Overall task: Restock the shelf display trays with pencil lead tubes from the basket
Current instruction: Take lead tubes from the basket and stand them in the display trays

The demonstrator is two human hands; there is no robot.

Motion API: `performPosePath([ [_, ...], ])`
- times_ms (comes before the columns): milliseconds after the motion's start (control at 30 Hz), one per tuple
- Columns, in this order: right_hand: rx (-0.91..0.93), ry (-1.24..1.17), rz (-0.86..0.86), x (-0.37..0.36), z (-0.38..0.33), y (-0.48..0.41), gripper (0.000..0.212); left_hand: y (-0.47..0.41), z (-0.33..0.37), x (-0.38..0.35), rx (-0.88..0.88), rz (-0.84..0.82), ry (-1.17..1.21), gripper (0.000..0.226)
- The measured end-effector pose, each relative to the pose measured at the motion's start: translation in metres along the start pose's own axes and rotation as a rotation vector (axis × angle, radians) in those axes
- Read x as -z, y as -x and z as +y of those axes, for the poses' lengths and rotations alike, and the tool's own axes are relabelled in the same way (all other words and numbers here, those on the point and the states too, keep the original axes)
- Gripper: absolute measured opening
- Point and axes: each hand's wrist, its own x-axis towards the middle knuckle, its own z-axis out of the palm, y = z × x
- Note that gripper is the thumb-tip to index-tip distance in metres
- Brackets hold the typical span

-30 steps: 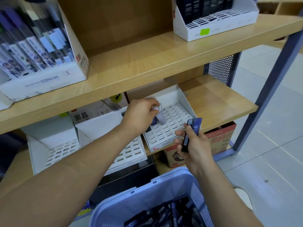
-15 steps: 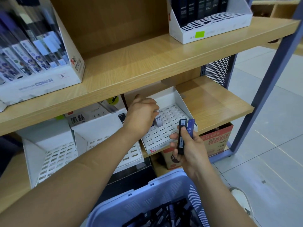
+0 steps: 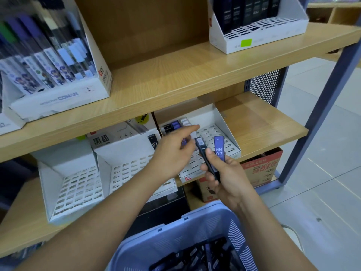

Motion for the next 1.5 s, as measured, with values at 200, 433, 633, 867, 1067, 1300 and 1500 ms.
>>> performPosePath([
  [200, -0.07, 0.122, -0.194, -0.007, 0.001, 0.003, 0.046, 0.03, 0.017, 0.036, 0.208, 0.02, 0.367, 0.021],
  [433, -0.05, 0.256, -0.288, -0.024, 0.002, 0.005, 0.03, 0.048, -0.007, 0.063, 0.436, 0.182, 0.572, 0.007],
  [633, -0.09, 0.313, -0.297, -0.034, 0.019, 0.004, 0.024, 0.061, -0.019, 0.067, 0.502, 0.088, 0.677, 0.019],
  [867, -0.075, 0.423, -0.046, -0.046, 0.037, -0.007, 0.024, 0.063, -0.045, 0.08, 0.475, 0.245, 0.391, 0.02],
  [1067, 0.054, 0.298, 0.105, -0.04, 0.043, -0.014, 0.023, 0.041, -0.066, 0.085, 0.4, 0.353, 0.188, 0.019],
  [1300, 0.141, 0.234, 0.275, -0.028, 0.038, -0.018, 0.022, 0.02, -0.058, 0.066, 0.29, 0.327, 0.218, 0.027],
  [1500, 0.233, 0.274, 0.35, -0.014, 0.034, -0.025, 0.019, 0.001, -0.03, 0.044, 0.133, 0.236, 0.172, 0.027],
])
